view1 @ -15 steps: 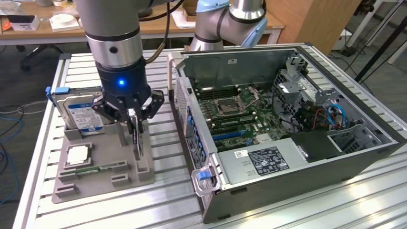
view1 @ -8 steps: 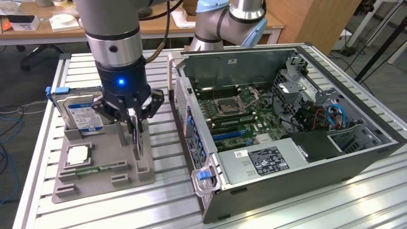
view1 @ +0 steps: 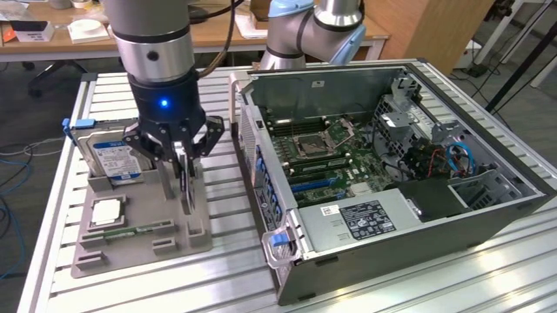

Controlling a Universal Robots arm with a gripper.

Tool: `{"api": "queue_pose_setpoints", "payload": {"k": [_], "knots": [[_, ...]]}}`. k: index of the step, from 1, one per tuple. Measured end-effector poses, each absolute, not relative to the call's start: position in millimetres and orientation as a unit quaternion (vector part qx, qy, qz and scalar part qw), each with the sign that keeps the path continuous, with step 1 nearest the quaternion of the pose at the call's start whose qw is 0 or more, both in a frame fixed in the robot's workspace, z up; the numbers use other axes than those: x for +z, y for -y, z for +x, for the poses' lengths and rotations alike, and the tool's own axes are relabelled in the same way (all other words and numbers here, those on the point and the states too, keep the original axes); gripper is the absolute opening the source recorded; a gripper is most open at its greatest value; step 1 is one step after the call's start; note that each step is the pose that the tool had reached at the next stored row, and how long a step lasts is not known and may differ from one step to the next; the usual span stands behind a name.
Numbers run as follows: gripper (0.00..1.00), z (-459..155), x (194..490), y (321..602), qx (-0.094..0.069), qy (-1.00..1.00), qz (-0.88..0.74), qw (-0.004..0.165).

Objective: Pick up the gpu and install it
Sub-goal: 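Pick up the gpu and move the gpu toward the slot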

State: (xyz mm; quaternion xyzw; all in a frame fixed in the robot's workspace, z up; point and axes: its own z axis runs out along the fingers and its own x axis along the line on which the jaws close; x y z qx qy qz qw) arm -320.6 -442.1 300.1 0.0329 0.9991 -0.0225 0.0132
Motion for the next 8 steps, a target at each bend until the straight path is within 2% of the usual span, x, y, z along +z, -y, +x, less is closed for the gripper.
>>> {"api": "queue_pose_setpoints", "payload": {"k": [8], "knots": [[0.26, -321, 313, 442, -0.022, -0.999, 0.033, 0.013]]}}
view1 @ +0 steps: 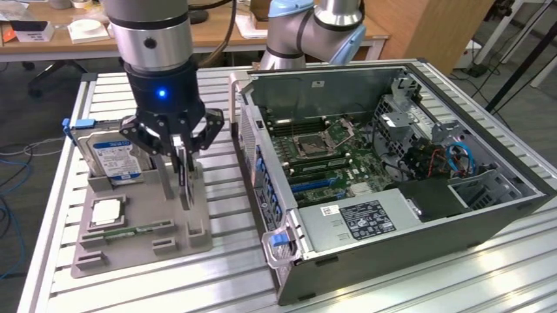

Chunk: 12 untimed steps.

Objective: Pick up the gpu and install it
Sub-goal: 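Pick up the gpu and move the gpu toward the slot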

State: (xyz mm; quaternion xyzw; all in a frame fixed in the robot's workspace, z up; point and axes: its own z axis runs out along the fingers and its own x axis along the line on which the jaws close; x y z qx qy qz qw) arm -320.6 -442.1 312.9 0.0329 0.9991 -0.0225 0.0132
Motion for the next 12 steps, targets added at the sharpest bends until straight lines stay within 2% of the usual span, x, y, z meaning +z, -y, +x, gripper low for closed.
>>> {"api": "queue_pose_setpoints", "payload": {"k": [12], "knots": [[0.26, -321, 329, 442, -0.023, -0.999, 0.033, 0.013]]}}
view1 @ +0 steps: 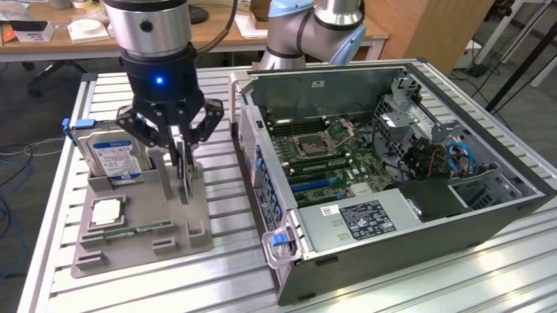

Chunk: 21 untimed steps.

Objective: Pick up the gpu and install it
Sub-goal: 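Pick up the gpu and move the gpu toward the slot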

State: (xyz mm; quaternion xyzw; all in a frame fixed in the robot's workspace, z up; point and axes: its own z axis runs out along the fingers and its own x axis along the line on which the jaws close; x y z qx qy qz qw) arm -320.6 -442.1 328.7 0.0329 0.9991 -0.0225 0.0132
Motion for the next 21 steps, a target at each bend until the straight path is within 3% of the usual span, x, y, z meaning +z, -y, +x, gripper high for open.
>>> {"api": "queue_pose_setpoints", "payload": {"k": [21], "knots": [[0.26, -321, 357, 442, -0.022, -0.999, 0.033, 0.013]]}}
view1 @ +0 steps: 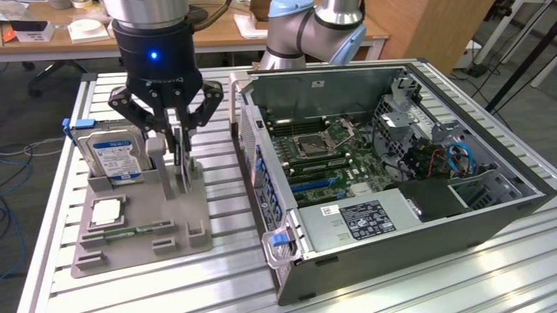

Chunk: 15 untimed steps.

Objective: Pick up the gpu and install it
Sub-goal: 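Pick up the gpu and move the gpu toward the slot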

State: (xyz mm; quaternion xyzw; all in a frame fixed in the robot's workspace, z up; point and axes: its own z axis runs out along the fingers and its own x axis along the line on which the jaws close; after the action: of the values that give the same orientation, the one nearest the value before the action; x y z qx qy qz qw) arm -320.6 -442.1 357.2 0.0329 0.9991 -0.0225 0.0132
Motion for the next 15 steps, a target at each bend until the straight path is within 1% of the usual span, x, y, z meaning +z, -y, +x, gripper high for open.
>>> {"api": "queue_pose_setpoints", "payload": {"k": [15], "knots": [[0.26, -321, 384, 442, -0.022, -0.999, 0.033, 0.013]]}}
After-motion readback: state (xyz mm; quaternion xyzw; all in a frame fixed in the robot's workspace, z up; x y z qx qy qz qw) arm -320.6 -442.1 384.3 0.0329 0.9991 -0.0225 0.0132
